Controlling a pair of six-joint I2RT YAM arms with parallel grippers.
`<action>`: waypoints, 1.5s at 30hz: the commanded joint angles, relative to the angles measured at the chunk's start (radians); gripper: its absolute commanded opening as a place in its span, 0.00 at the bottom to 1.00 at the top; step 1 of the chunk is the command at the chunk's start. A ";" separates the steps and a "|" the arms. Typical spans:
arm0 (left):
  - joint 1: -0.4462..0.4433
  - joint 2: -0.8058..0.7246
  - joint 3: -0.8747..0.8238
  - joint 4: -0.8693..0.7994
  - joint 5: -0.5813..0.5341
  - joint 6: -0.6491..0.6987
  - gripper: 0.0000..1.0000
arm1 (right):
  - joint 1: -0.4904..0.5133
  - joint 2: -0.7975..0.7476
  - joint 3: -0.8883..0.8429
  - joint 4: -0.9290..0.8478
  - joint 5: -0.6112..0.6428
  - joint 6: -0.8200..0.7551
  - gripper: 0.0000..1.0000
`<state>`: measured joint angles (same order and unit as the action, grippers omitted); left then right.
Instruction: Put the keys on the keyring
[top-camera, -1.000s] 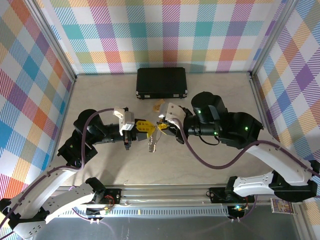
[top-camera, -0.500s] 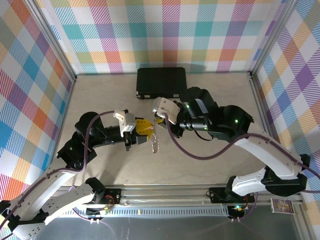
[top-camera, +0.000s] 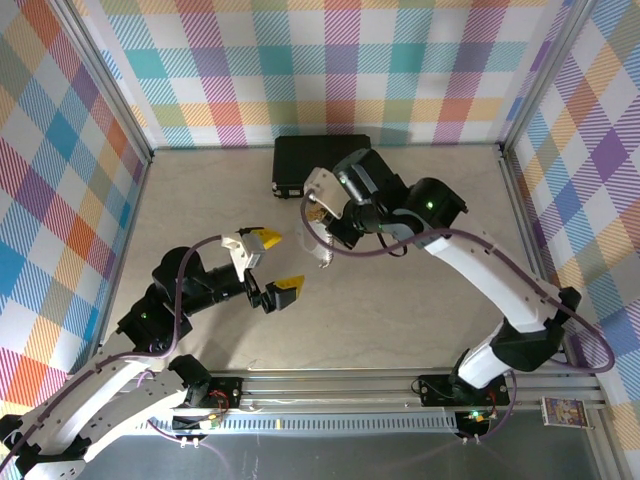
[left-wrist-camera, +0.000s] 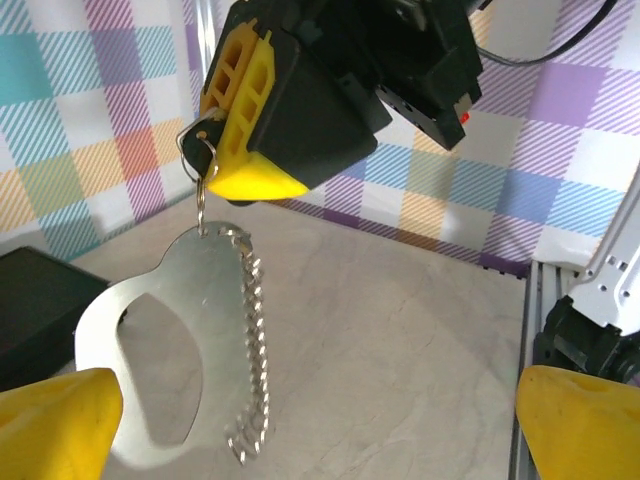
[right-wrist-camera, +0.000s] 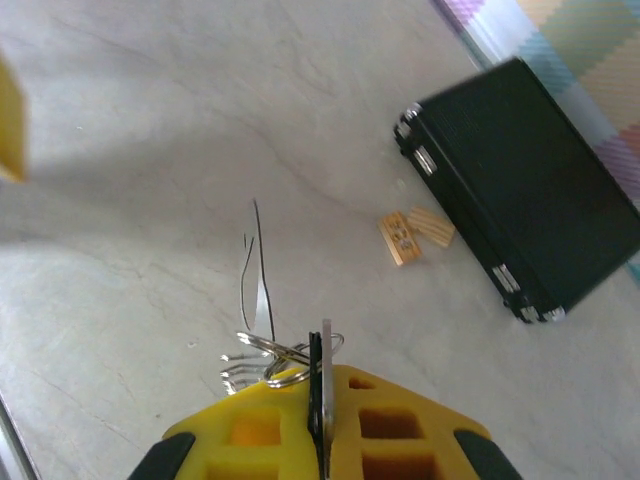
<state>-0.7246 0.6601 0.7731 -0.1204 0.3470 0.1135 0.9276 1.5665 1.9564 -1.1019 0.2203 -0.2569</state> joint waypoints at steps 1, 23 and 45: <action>-0.002 0.000 -0.021 0.060 -0.051 -0.069 1.00 | -0.047 0.077 0.066 -0.083 0.009 0.122 0.00; -0.001 0.011 -0.122 0.273 -0.140 -0.338 1.00 | -0.293 0.196 -0.130 0.085 -0.180 0.312 0.00; -0.002 0.059 -0.174 0.335 -0.157 -0.399 1.00 | -0.378 0.296 -0.172 0.213 -0.280 0.369 0.00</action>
<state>-0.7246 0.7166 0.6117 0.1722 0.1967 -0.2733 0.5533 1.8771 1.8057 -0.9169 -0.0319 0.0944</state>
